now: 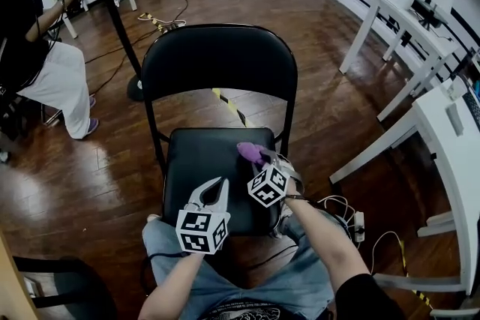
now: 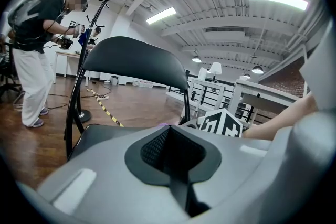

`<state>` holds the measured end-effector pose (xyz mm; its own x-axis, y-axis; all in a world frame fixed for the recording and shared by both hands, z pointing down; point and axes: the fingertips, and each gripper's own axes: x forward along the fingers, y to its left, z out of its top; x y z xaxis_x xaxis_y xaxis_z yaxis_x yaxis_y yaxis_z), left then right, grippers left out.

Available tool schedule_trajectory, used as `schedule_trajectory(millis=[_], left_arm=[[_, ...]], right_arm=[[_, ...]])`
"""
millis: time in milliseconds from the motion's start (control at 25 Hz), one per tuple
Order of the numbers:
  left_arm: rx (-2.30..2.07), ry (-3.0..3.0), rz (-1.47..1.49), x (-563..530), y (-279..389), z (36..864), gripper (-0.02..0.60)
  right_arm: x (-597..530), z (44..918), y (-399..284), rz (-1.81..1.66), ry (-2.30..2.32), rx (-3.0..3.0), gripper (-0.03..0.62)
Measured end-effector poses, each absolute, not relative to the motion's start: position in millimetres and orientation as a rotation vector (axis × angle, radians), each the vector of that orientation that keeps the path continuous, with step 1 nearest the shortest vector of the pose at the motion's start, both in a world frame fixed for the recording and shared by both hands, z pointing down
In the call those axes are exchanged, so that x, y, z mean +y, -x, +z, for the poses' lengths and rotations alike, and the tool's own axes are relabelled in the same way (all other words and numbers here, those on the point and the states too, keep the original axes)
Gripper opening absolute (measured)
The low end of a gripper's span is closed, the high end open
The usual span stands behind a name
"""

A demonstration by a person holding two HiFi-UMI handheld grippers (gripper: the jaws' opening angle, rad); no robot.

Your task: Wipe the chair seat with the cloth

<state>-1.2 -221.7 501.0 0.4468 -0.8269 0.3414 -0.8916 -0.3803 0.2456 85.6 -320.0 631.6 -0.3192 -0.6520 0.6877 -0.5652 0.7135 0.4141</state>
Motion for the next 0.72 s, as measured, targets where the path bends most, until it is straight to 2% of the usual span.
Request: schedule_trajectory(millis=[720], left_arm=[[-1.42, -2.364, 0.224, -193.1, -23.3, 496.0, 0.004]], right_arm=[[-177.4, 626.0, -84.3, -0.104, -0.812, -2.085, 0.091]])
